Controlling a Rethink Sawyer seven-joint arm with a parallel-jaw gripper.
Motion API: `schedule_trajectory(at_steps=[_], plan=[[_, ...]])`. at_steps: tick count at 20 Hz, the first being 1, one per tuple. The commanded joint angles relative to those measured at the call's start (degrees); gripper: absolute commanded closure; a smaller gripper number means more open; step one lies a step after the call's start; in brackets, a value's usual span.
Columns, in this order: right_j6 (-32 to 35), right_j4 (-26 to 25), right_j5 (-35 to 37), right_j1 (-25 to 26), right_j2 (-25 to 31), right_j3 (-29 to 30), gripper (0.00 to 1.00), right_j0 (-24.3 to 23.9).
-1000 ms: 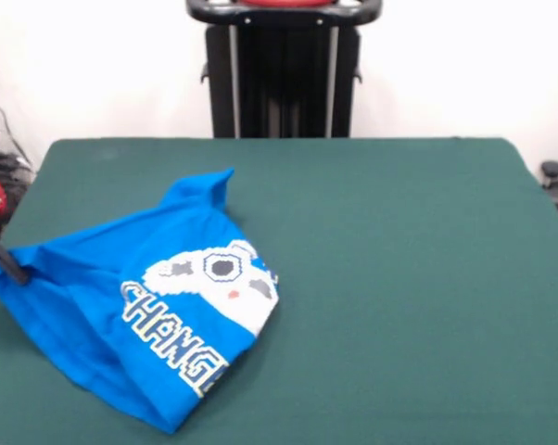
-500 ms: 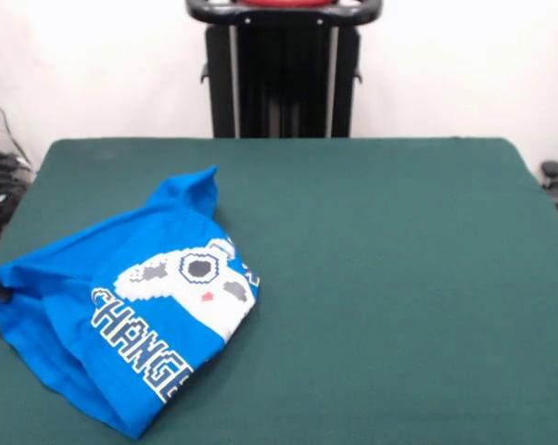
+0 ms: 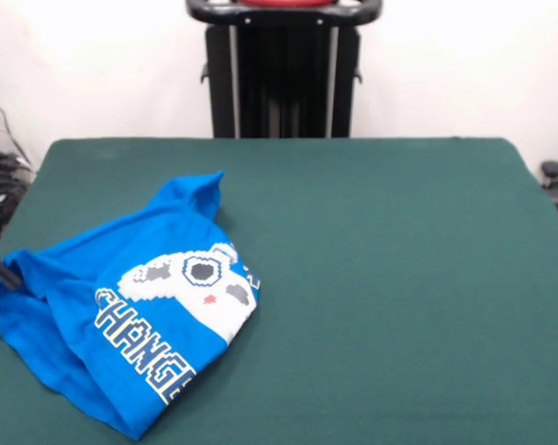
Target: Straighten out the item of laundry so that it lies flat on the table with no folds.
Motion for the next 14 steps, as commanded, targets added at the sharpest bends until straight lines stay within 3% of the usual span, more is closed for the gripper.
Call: schedule_trajectory(at_steps=[1, 4, 14], plan=[[21.71, -2.97, -13.51, -24.26, -9.80, 21.10, 0.00, 5.35], [31.05, -2.42, -18.91, -30.06, -13.71, 25.85, 0.00, 8.00], [46.07, 2.48, -32.06, -34.19, -25.10, 34.85, 0.00, 14.92]])
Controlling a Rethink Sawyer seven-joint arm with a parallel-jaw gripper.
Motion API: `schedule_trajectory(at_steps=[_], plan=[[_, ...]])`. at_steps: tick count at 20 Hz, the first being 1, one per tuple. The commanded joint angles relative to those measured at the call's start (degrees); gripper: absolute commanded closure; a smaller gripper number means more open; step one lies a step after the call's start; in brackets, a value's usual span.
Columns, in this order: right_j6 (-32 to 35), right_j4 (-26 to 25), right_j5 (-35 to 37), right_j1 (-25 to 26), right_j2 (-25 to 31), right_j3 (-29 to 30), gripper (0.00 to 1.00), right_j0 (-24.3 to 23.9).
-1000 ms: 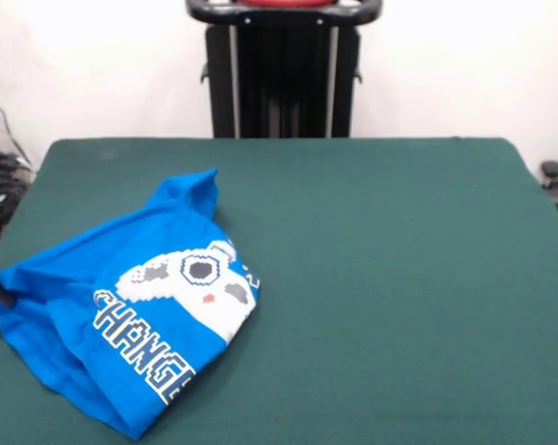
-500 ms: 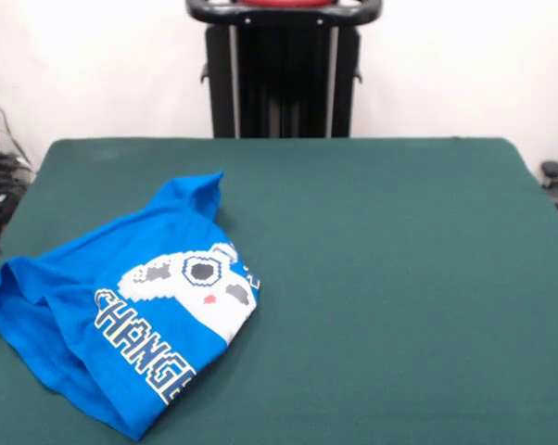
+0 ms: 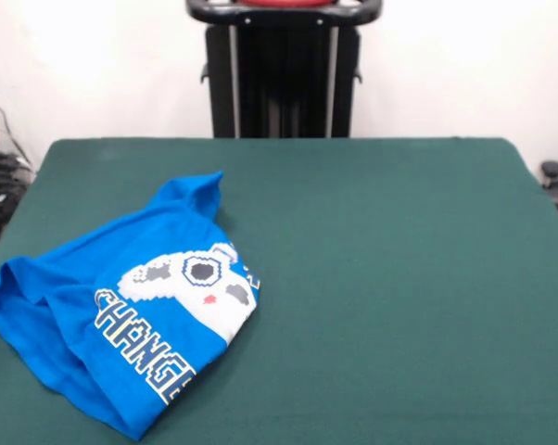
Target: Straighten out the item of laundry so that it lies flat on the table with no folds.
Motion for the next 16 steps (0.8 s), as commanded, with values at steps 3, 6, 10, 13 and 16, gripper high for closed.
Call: schedule_trajectory(at_steps=[3, 6, 10, 13, 16], plan=[[30.50, 4.53, -10.38, -5.98, -14.33, 17.48, 0.00, 9.81], [33.53, 5.37, -13.57, -6.86, -16.87, 19.45, 0.00, 11.75], [37.25, 6.70, -17.56, -8.36, -20.25, 22.15, 0.00, 14.34], [40.20, 8.08, -19.40, -10.39, -23.14, 24.21, 0.00, 17.17], [43.64, 9.42, -23.10, -10.28, -25.71, 25.83, 0.00, 20.09]])
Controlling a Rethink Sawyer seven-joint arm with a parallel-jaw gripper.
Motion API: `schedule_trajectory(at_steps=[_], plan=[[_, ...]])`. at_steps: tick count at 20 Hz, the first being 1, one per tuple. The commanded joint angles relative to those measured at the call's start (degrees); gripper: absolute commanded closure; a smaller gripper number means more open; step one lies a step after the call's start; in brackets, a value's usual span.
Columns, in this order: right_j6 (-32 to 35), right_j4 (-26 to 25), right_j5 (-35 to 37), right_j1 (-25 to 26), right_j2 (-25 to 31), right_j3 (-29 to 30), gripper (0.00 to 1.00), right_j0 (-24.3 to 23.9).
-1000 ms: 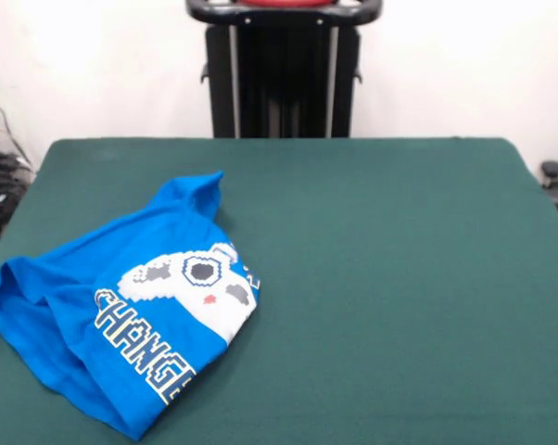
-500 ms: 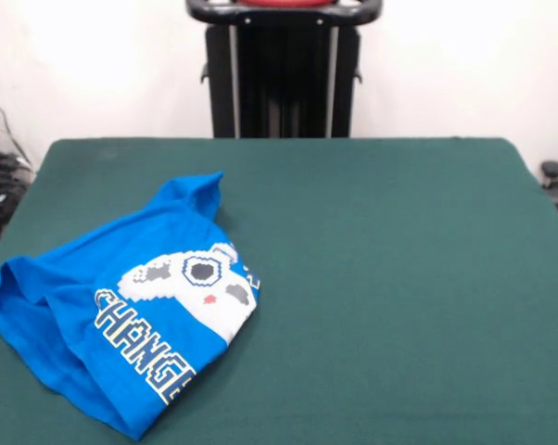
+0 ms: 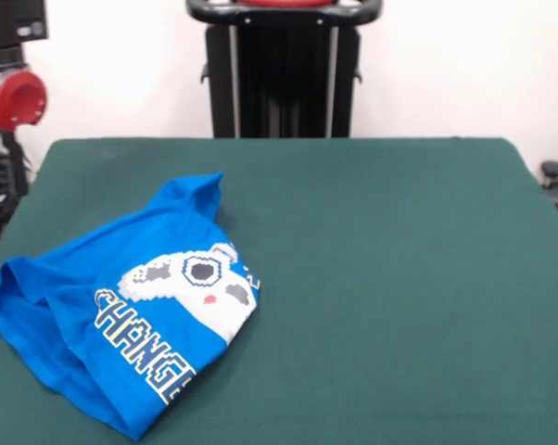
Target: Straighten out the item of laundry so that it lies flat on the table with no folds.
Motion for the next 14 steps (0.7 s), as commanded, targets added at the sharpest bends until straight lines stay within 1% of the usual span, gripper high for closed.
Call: schedule_trajectory(at_steps=[1, 5, 8, 12, 14], plan=[[22.18, 3.82, -7.94, -0.23, -9.18, 12.66, 0.00, 8.37], [25.99, 6.11, -11.25, 0.54, -13.85, 13.46, 0.00, 13.28], [25.99, 8.94, -11.96, 1.02, -14.84, 14.57, 0.00, 14.42], [26.74, 12.10, -13.10, 0.21, -16.54, 16.16, 0.00, 16.75], [26.68, 13.27, -12.26, 0.21, -17.93, 16.23, 0.00, 18.01]])
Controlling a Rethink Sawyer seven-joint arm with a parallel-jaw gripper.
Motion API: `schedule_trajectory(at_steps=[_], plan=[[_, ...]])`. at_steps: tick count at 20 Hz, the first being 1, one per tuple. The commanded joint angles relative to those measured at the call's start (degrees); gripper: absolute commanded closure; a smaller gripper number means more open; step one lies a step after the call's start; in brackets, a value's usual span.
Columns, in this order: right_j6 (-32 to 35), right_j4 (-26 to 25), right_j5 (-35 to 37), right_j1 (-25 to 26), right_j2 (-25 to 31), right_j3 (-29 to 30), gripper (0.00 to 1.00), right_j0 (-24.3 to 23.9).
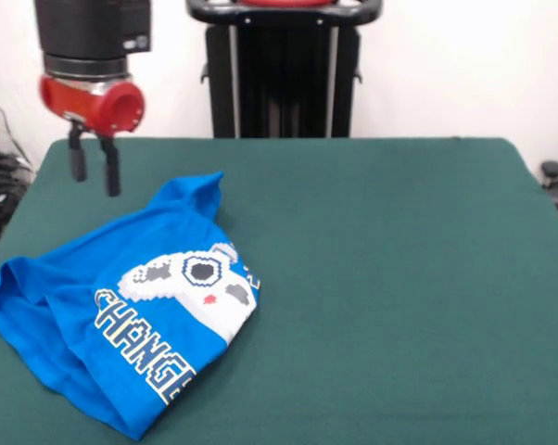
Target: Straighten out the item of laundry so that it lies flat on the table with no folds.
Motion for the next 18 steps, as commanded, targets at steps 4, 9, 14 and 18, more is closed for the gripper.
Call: schedule_trajectory(at_steps=[4, 9, 14, 18], plan=[[16.61, 9.79, 2.30, 0.90, -6.22, 10.45, 0.00, 6.12], [18.91, 13.16, 1.97, 1.60, -11.07, 11.24, 0.00, 10.58], [16.93, 17.25, 1.65, 1.84, -11.66, 13.29, 0.00, 10.86], [15.90, 20.31, 2.28, 1.11, -12.02, 14.83, 0.00, 11.74]])
